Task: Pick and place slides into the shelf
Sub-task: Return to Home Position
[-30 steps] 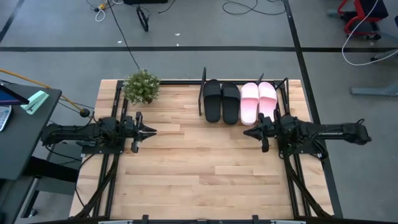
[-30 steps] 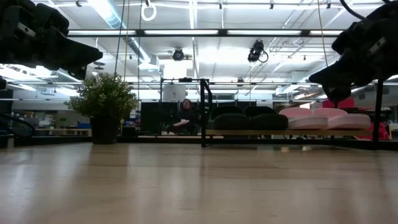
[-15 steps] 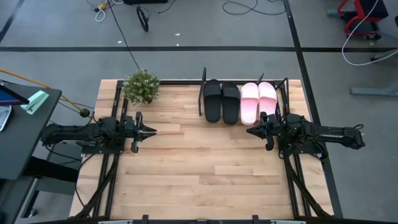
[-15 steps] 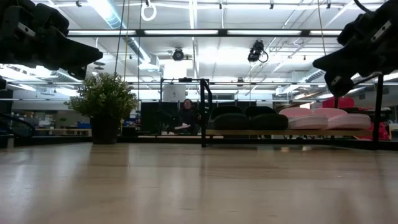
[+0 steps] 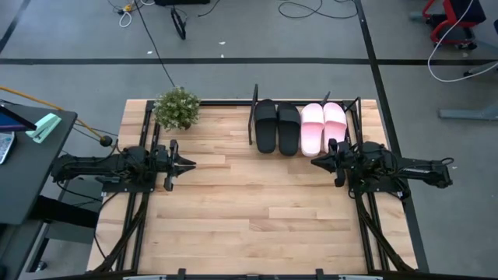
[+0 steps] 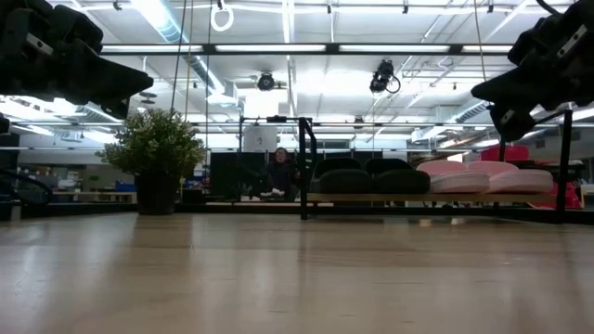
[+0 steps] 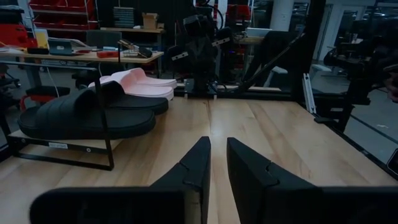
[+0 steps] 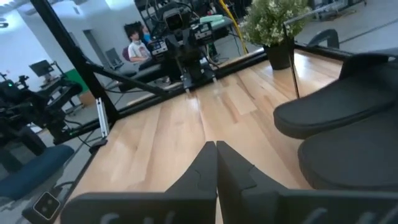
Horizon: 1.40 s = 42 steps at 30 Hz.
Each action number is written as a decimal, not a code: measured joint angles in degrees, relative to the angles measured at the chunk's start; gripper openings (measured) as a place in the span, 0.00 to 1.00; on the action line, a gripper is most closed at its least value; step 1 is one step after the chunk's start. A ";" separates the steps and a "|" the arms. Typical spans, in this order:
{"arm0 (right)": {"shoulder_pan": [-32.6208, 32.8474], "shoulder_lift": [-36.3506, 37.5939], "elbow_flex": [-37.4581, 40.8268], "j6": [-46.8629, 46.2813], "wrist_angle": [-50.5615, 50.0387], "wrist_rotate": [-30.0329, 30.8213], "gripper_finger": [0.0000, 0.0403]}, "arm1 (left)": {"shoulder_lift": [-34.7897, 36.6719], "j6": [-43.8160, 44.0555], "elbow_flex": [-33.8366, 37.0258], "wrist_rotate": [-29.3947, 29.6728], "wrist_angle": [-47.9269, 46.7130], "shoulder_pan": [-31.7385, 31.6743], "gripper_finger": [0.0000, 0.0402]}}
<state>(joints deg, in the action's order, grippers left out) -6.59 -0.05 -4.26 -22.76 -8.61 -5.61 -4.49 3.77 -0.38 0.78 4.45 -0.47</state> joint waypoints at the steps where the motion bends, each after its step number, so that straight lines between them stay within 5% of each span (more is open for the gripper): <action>1: 0.00 0.00 0.03 0.13 0.58 0.10 0.00 | 0.00 0.00 0.00 0.01 -0.01 0.00 0.15; 19: 0.00 0.02 3.68 -2.96 15.16 1.14 0.00 | 0.01 0.02 0.00 0.00 -0.01 0.00 0.14; 36: 2.02 -0.21 3.70 -0.79 10.89 0.59 0.00 | 0.02 0.00 0.00 0.01 0.00 0.00 0.16; 42: 6.12 -0.22 3.70 1.34 10.10 4.68 0.00 | 0.00 0.01 0.00 0.01 -0.01 0.00 0.14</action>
<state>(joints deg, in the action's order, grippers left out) -0.47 -0.27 -0.56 -21.42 1.49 -0.94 -4.49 3.78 -0.38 0.80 4.44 -0.47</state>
